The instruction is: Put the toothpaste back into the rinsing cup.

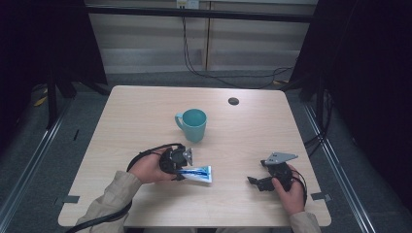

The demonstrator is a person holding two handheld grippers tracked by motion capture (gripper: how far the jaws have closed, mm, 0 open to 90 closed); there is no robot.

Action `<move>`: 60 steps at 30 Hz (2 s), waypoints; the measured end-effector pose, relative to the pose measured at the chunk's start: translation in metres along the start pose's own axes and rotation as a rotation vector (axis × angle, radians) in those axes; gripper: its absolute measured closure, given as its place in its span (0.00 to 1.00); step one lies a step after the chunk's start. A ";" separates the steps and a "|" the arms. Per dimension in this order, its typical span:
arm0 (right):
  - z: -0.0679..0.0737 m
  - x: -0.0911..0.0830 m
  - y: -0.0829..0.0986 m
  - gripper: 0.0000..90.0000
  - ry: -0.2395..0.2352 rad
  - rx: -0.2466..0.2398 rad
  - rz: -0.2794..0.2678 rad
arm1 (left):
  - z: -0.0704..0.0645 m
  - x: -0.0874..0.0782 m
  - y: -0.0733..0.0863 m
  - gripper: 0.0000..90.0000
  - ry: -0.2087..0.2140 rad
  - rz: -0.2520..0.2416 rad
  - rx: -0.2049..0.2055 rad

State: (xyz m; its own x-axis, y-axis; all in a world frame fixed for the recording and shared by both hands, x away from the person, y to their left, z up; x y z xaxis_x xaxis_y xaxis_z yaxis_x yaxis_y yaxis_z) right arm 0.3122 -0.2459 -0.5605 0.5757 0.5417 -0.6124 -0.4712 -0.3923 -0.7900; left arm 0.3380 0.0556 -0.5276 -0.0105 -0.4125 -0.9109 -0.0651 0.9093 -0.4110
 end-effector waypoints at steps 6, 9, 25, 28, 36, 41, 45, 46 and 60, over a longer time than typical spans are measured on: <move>0.000 0.000 0.000 0.13 0.000 0.000 0.000 | 0.001 -0.013 0.002 0.81 0.004 -0.092 -0.071; 0.000 0.000 0.000 0.13 0.000 0.000 0.000 | 0.004 -0.021 0.000 0.81 -0.002 -0.157 -0.106; 0.000 0.000 0.000 0.13 0.000 0.000 0.000 | 0.021 -0.061 -0.003 0.81 -0.050 -0.411 -0.240; 0.000 0.000 0.000 0.13 0.000 0.000 0.000 | 0.022 -0.066 -0.004 0.81 -0.057 -0.436 -0.247; 0.000 0.000 0.000 0.13 0.000 0.000 0.000 | 0.026 -0.071 -0.004 0.81 -0.065 -0.494 -0.294; 0.000 0.000 0.000 0.13 0.000 0.000 0.000 | 0.029 -0.076 -0.003 0.81 -0.083 -0.536 -0.332; 0.000 0.000 0.000 0.13 0.000 0.000 0.000 | 0.031 -0.080 -0.004 0.81 -0.096 -0.578 -0.364; 0.000 0.000 0.000 0.13 0.000 0.000 0.000 | 0.032 -0.081 -0.003 0.81 -0.097 -0.581 -0.365; 0.000 0.000 0.000 0.13 0.000 0.000 0.000 | 0.039 -0.095 -0.002 0.81 -0.145 -0.669 -0.419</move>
State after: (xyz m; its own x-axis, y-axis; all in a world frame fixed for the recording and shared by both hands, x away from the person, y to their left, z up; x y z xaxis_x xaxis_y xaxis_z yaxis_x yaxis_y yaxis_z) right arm 0.3122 -0.2459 -0.5605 0.5758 0.5416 -0.6125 -0.4712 -0.3924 -0.7899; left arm 0.3785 0.0955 -0.4418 0.2912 -0.8255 -0.4836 -0.3809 0.3637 -0.8501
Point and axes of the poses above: each handheld gripper's, and its own axes: x roughly forward along the jaws, y roughly out of its underside, z roughly to its left, the point moved 7 cm from there along x, roughly forward along the jaws, and after that the axes turned 6 degrees about -z, right-handed, at the moved point
